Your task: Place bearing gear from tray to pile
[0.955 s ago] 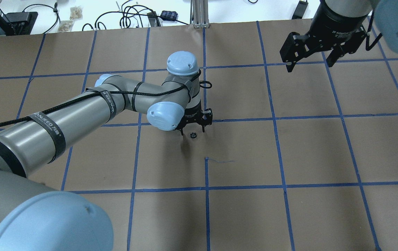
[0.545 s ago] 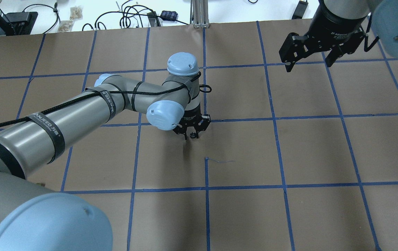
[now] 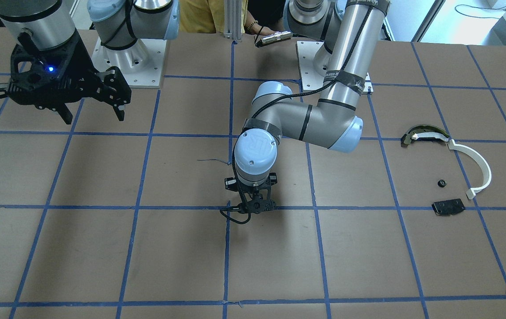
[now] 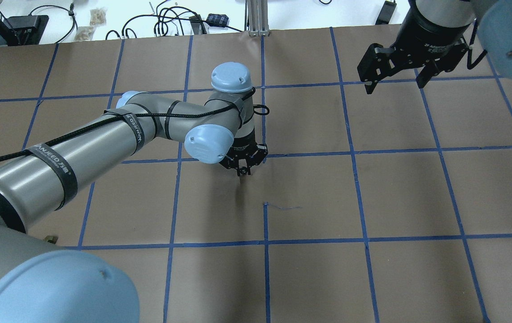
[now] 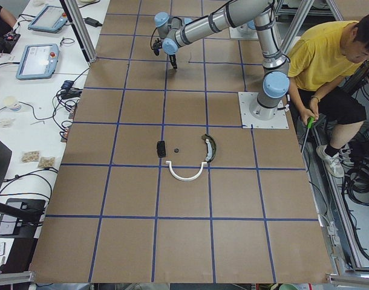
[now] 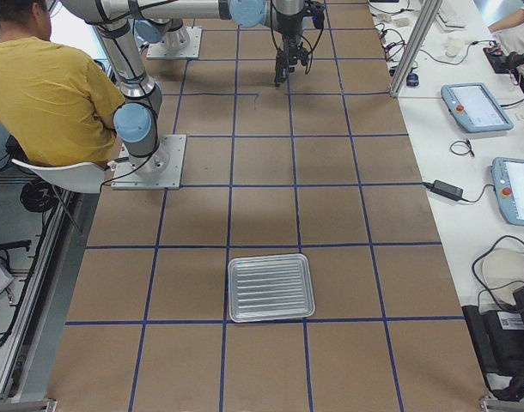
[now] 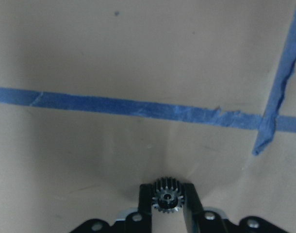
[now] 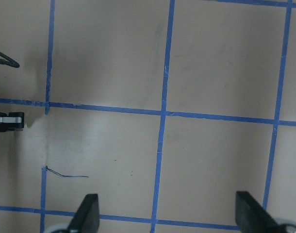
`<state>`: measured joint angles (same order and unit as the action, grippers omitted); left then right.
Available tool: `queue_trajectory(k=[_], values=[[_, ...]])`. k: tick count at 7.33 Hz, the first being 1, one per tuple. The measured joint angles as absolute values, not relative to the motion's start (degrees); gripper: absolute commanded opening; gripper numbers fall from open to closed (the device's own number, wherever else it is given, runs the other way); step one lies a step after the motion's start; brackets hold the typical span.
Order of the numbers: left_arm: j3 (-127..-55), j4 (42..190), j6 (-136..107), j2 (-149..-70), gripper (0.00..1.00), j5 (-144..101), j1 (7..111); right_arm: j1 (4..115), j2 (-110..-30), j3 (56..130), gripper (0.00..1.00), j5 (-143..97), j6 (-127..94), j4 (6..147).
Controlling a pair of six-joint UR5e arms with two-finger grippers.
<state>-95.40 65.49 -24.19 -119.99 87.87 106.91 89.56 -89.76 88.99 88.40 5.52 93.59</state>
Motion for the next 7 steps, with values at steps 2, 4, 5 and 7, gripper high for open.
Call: queue_trajectory(k=[2, 4, 5, 7], values=[[-93.68, 70.42, -13.21, -116.60, 0.00, 92.24, 99.35, 89.56, -89.72, 89.05, 1.00, 88.18, 5.48, 94.80], [-92.45, 75.63, 1.25, -112.89, 0.00, 99.29, 88.18, 89.56, -89.71, 89.06, 1.00, 88.29, 5.53, 96.58], [-92.67, 76.81, 8.66, -111.79, 0.00, 101.67, 81.58, 89.56, -89.72, 89.06, 1.00, 88.38, 5.53, 96.66], [-93.72, 77.27, 22.38, -111.29, 0.00, 102.88, 69.35, 89.56, -89.74, 89.25, 1.00, 88.47, 5.54, 96.47]])
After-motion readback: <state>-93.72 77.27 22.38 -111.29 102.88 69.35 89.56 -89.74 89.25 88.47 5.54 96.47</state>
